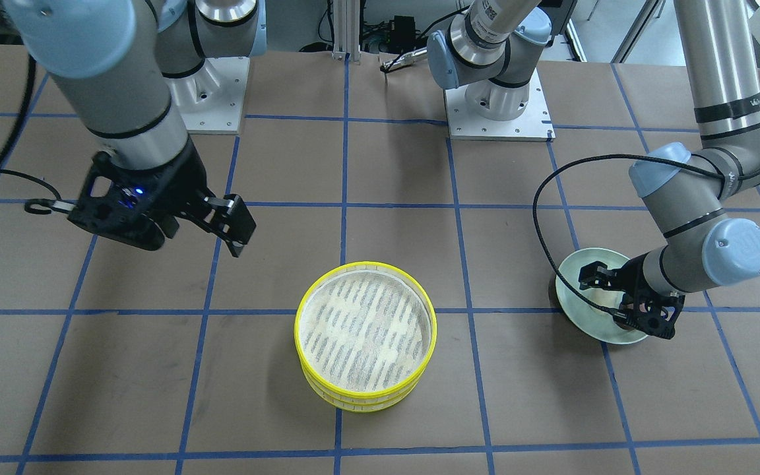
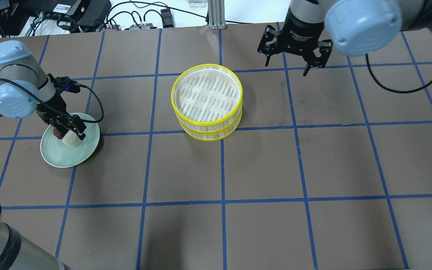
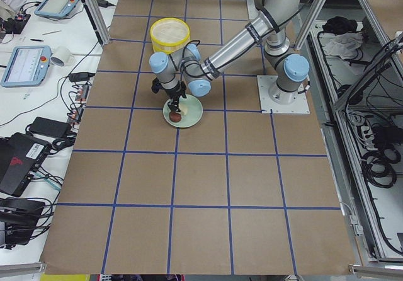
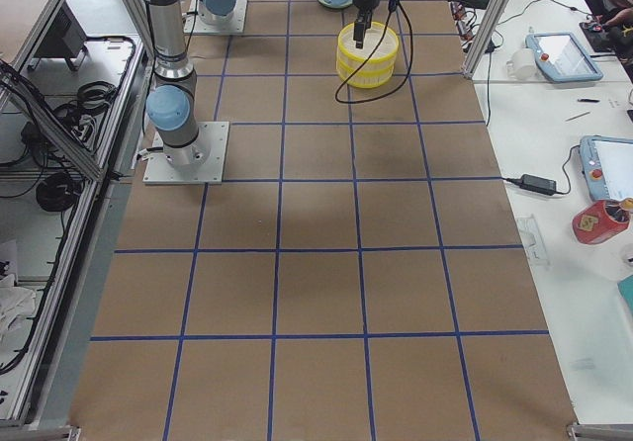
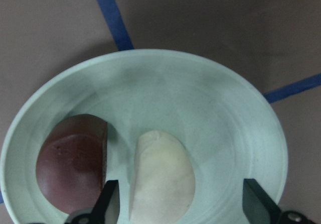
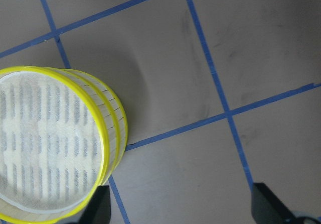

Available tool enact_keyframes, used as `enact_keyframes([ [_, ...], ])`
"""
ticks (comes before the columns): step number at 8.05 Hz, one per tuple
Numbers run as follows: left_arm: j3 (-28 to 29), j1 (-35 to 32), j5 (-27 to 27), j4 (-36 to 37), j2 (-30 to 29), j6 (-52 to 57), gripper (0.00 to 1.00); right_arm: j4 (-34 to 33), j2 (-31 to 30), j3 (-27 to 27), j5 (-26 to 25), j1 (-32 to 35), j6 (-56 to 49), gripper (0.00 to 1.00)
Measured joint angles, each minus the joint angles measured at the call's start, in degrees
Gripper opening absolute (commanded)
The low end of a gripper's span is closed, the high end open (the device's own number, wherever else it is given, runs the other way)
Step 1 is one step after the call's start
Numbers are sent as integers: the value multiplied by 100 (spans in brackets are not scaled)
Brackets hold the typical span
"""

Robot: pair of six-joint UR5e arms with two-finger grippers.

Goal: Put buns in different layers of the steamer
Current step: 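Grip the rim of the top yellow steamer tier with the right gripper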

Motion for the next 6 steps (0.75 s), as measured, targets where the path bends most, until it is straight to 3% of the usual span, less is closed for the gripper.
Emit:
enact_keyframes([
  [1, -2, 0, 44, 1, -17, -4, 80, -369, 322, 0, -25, 280, 231, 99],
  [2, -5, 0, 60, 0, -40, -7, 69, -727, 678, 1, -90, 560, 342, 98],
  [3, -5, 0, 64, 0, -55, -8, 51, -990, 985, 6, -171, 779, 367, 96],
  [5, -5, 0, 74, 0, -63, -9, 0, -1283, 1349, 46, -240, 945, 206, 93],
  [6, 0, 0, 88, 1, -65, -9, 0, -1375, 1490, 65, -259, 969, 8, 92],
])
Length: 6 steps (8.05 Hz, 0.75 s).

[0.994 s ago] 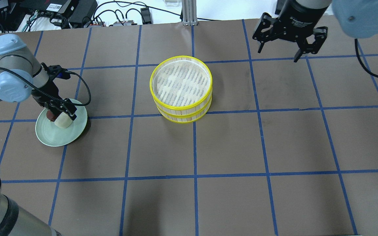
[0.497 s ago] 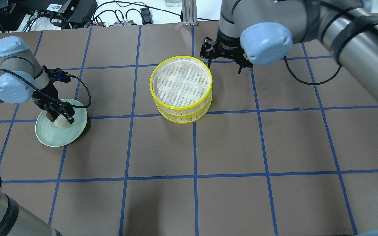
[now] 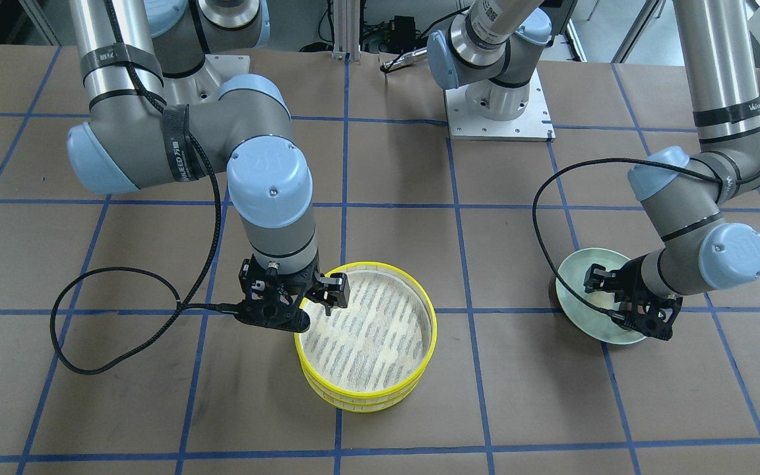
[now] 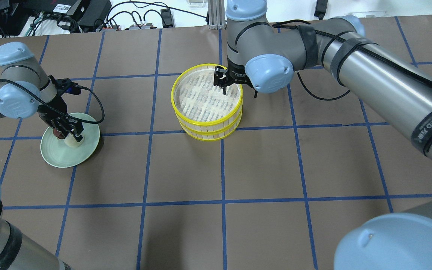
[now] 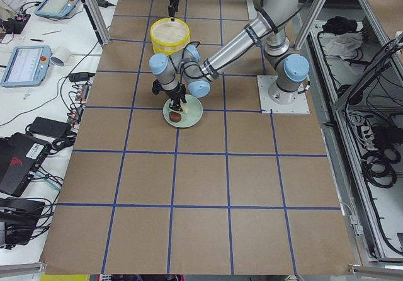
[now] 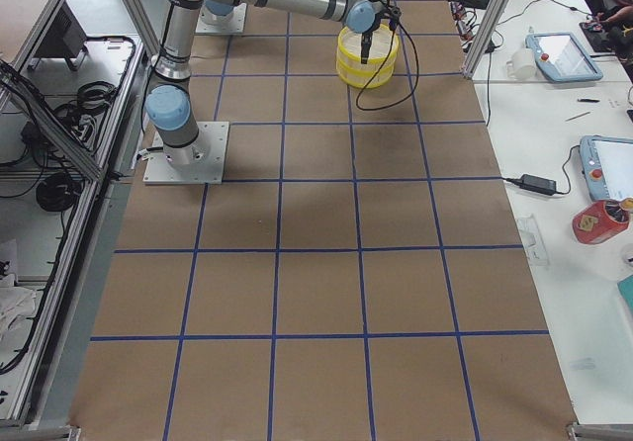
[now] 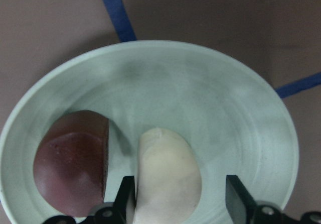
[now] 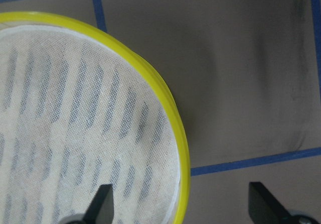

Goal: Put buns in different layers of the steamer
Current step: 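Grip the rim of the top yellow steamer tier with the right gripper, then lift the white bun with the left gripper while the right gripper lifts the top tier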

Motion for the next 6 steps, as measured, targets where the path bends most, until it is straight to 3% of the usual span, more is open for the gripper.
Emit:
enact_keyframes([
  [2, 68, -6, 165, 59, 21, -6, 0, -161, 210, 20, -59, 12, -332, 76],
  [5, 231, -105, 252, 259, 201, -165, 0, -308, 356, 60, -68, 15, -441, 19],
  [6, 290, -192, 240, 253, 316, -340, 0, -321, 366, 63, -65, 15, -451, 17],
])
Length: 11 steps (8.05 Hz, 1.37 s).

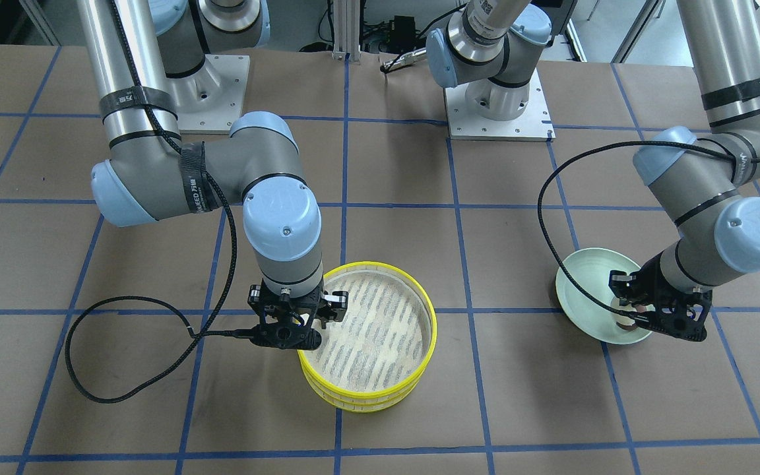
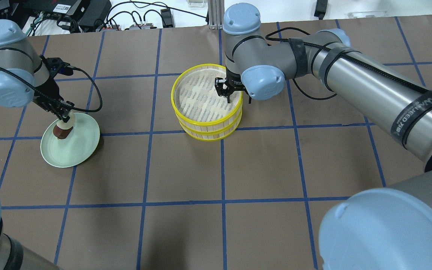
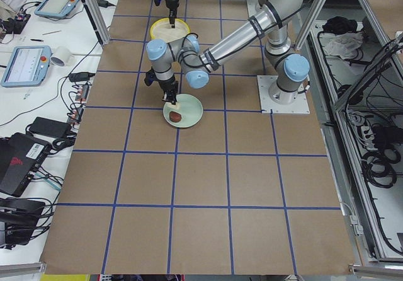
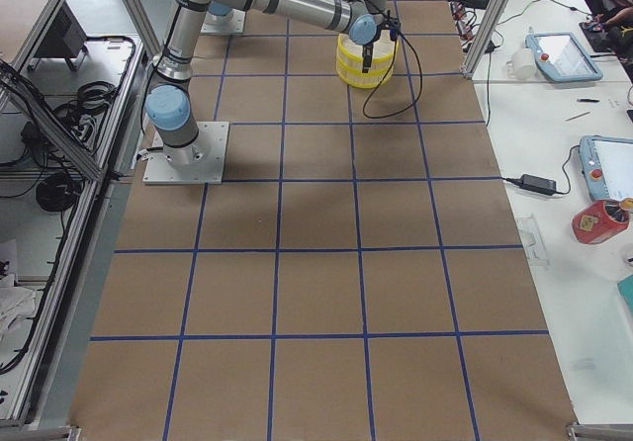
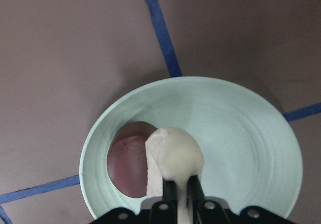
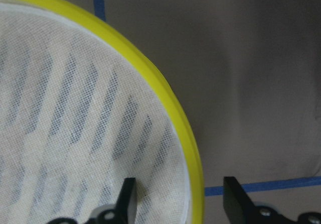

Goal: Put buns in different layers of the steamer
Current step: 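Lift the white bun with the left gripper while the right gripper lifts the top tier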

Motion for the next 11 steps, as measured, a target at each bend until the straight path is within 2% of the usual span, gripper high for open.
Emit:
enact_keyframes([
  [2, 44, -326, -4, -73, 271, -600, 0, -2, -3, 2, 8, 0, -1, 15],
  [3, 53, -510, -10, -184, 413, -911, 0, 2, -14, 1, 8, 0, -1, 10],
  [6, 175, -970, -225, -504, 706, -1859, 0, 165, -206, -2, 1, 0, 6, 9],
  [11, 389, -1425, -856, -861, 908, -2983, 0, 1216, -1120, 9, -4, -261, -406, 10],
])
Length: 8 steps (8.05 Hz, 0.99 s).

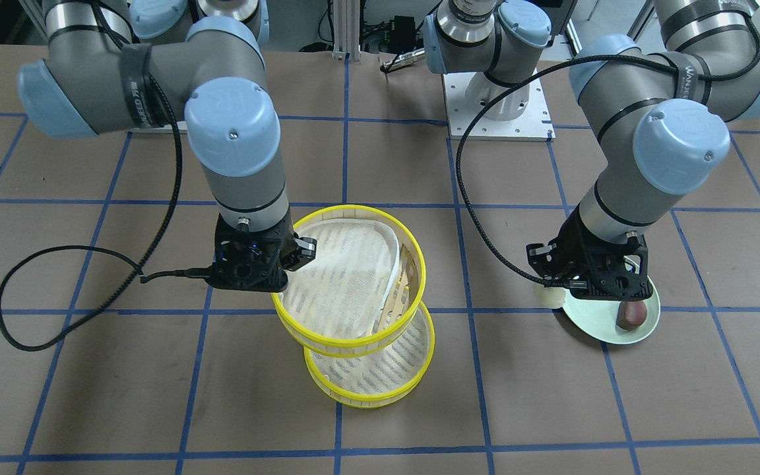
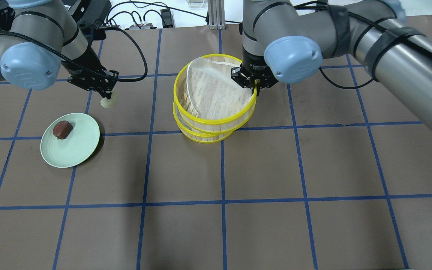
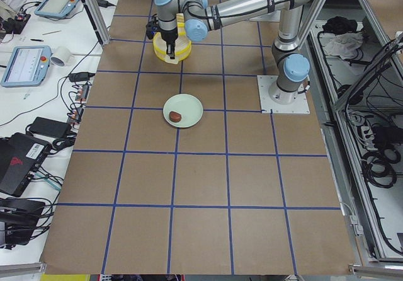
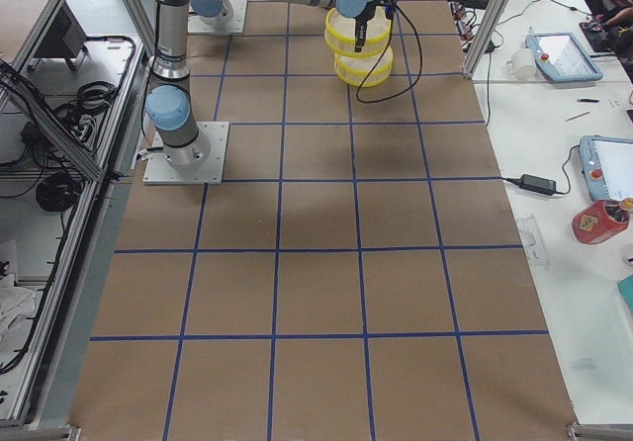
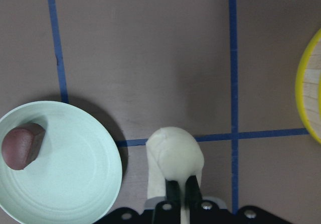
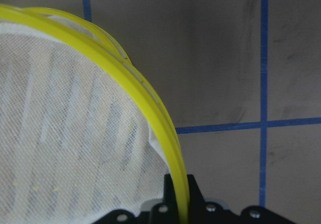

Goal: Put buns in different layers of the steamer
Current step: 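Lift the white bun with the left gripper while the right gripper lifts the top tier, then set the top tier beside the bottom tier while the left gripper carries the bun over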

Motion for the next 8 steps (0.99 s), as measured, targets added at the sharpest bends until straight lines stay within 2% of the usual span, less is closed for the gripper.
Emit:
enact_keyframes([
  [3, 0, -424, -677, 133, -67, -980, 0, 799, -667, 3, 58, -714, -737, 10],
  [6, -2, -884, -1356, 841, -417, -1680, 0, 1278, -1053, 5, 58, -1400, -1254, 11],
  [8, -1, -1193, -1709, 1576, -828, -2107, 0, 1422, -1128, 17, 51, -1555, -1413, 11],
])
